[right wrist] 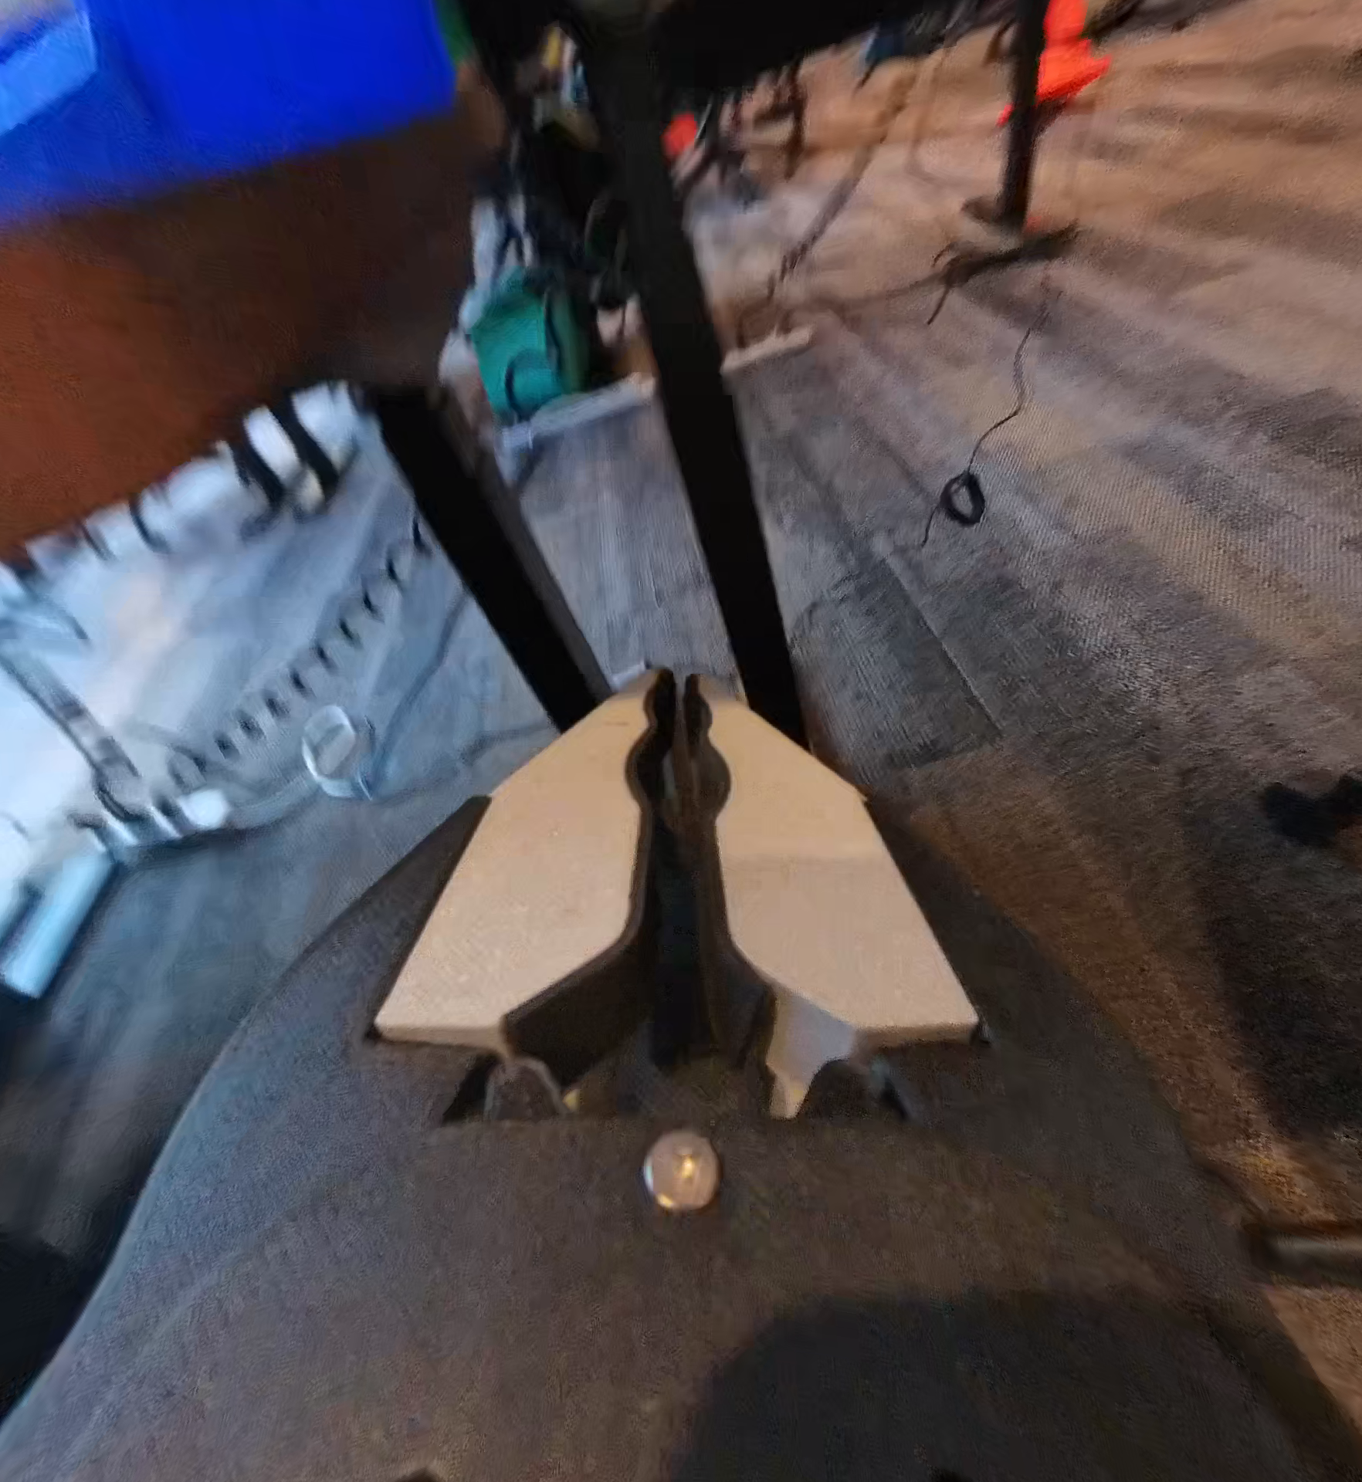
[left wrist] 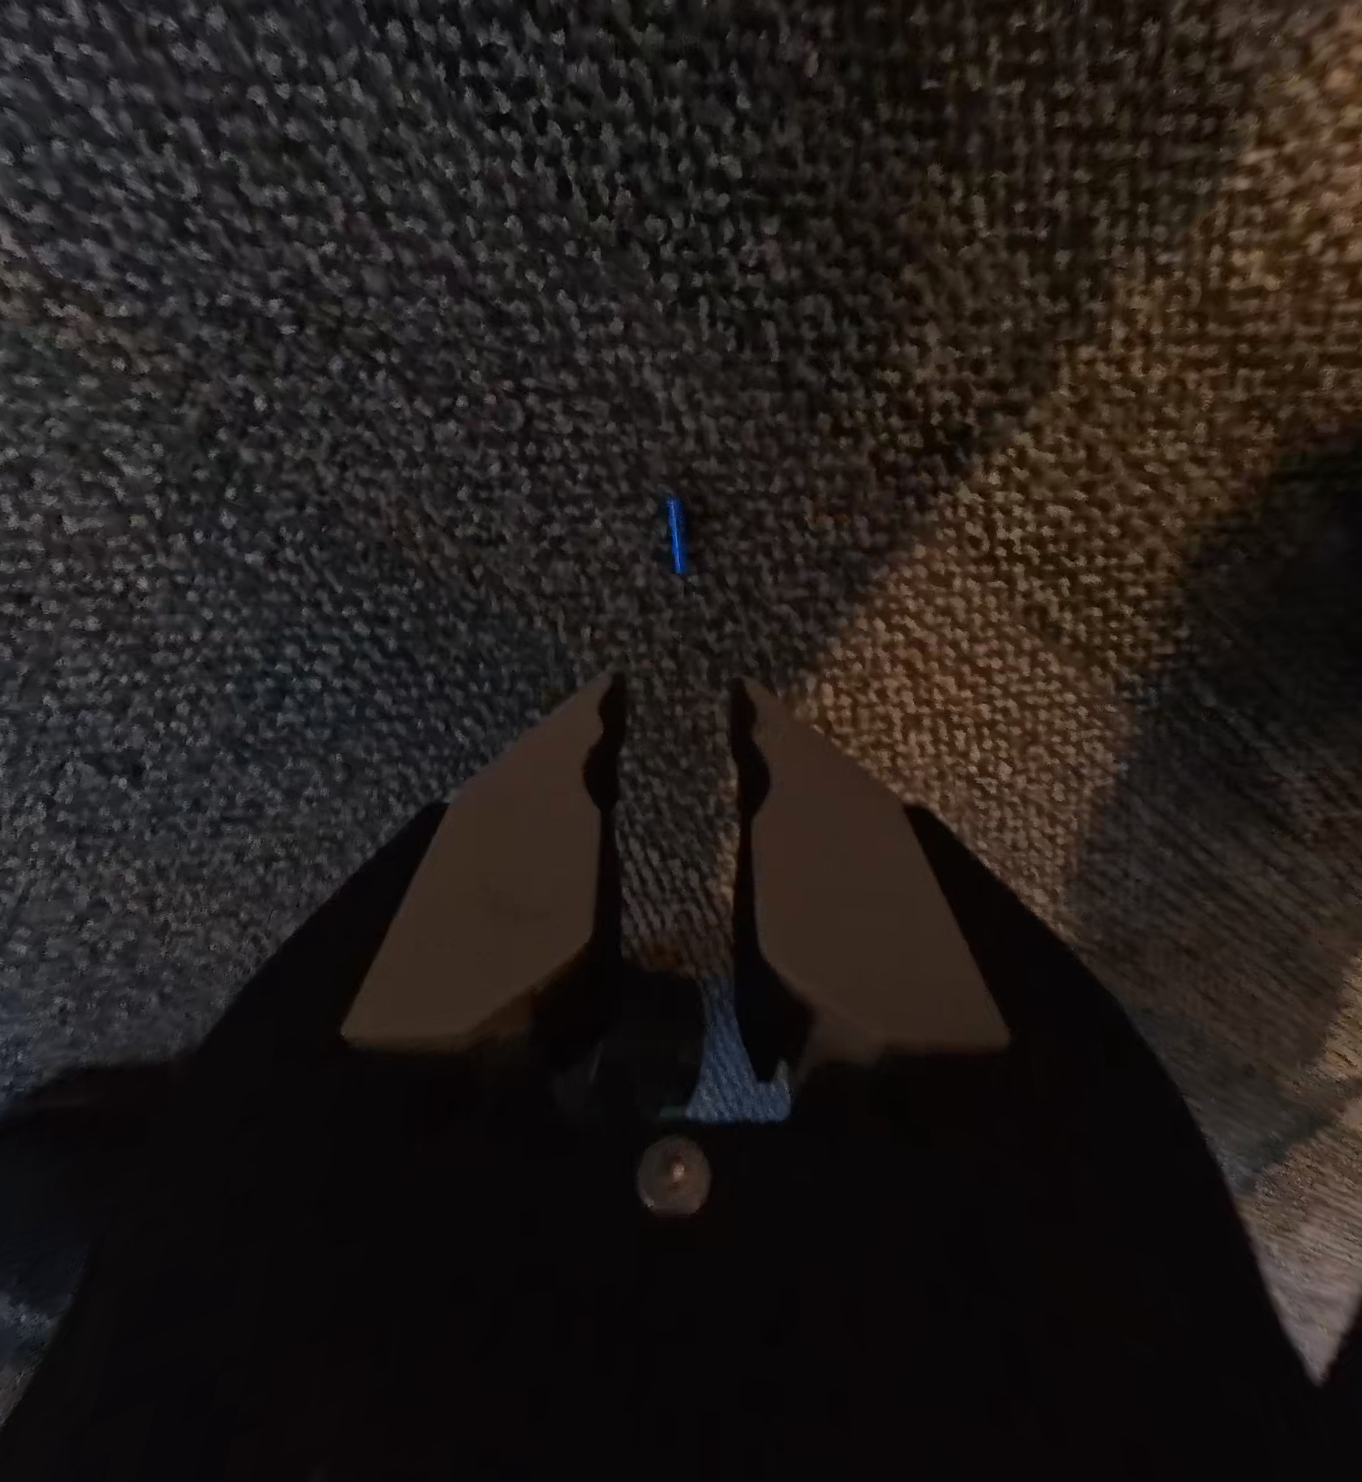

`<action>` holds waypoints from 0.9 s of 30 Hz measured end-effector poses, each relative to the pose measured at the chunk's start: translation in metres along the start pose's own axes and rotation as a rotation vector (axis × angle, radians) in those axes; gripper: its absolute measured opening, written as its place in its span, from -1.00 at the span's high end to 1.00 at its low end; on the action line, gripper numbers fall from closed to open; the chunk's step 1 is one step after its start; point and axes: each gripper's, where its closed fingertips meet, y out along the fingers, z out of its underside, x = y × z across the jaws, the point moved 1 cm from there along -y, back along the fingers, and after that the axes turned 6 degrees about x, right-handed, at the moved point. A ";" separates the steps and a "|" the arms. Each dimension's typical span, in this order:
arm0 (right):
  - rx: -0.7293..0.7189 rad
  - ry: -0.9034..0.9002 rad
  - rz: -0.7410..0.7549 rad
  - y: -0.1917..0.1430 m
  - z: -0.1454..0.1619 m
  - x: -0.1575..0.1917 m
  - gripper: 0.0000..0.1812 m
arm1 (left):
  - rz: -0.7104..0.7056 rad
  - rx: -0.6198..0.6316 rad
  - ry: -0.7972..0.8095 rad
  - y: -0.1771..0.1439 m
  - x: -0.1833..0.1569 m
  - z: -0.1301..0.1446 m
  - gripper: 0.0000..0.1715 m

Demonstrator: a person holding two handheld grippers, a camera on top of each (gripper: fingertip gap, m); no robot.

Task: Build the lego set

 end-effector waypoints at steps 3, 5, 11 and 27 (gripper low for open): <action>-0.160 0.256 -0.059 -0.045 -0.032 -0.038 0.99 | -0.018 -0.021 0.001 0.023 0.003 -0.014 0.75; -0.230 0.329 -0.026 -0.074 -0.035 -0.068 0.99 | -0.029 -0.020 -0.011 0.037 0.002 -0.021 0.75; -0.271 0.319 0.102 -0.119 -0.017 -0.119 0.99 | -0.056 0.001 -0.004 0.068 -0.004 -0.024 0.78; -0.247 0.267 0.099 -0.119 -0.009 -0.121 1.00 | -0.174 -0.080 -0.172 0.075 0.006 -0.021 0.97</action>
